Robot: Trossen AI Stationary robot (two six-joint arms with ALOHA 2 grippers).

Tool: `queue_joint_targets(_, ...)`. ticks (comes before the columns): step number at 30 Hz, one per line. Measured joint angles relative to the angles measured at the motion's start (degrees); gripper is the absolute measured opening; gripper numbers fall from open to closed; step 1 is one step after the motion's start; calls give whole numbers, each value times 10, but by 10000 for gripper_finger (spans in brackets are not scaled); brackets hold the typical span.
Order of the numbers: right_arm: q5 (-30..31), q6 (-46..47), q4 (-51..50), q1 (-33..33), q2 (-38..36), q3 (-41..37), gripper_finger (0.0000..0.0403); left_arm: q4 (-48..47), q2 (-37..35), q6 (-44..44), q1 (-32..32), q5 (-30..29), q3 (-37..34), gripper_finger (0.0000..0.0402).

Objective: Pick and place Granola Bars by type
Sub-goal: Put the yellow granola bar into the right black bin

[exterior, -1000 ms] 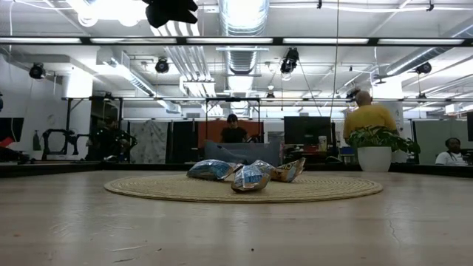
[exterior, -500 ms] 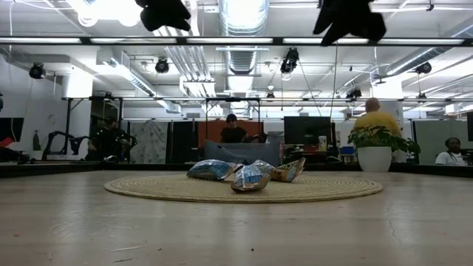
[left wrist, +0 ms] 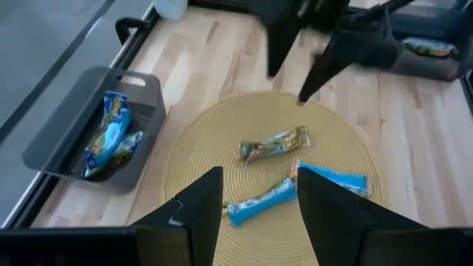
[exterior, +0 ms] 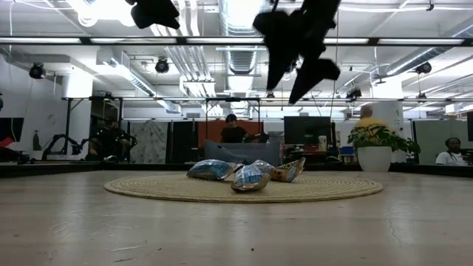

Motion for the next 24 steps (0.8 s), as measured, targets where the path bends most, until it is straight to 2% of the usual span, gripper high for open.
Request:
queue_joint_targets(5,-3,-4,-1,-11,68,28,291,-33,-19,2,0,-17,0,158)
queue_joint_targets(12,-12,-1,-5,-15,145,69,277,-72,-50,-3,0,-19,0,145)
queue_joint_targets(16,-17,-1,-19,-15,178,94,269,-96,-68,0,0,-28,0,109)
queue_joint_targets(22,-27,-1,-17,-17,209,111,260,-140,-90,-1,0,-30,0,19)
queue_joint_targets(24,-29,1,-17,-18,215,111,258,-143,-97,-2,0,-30,0,6)
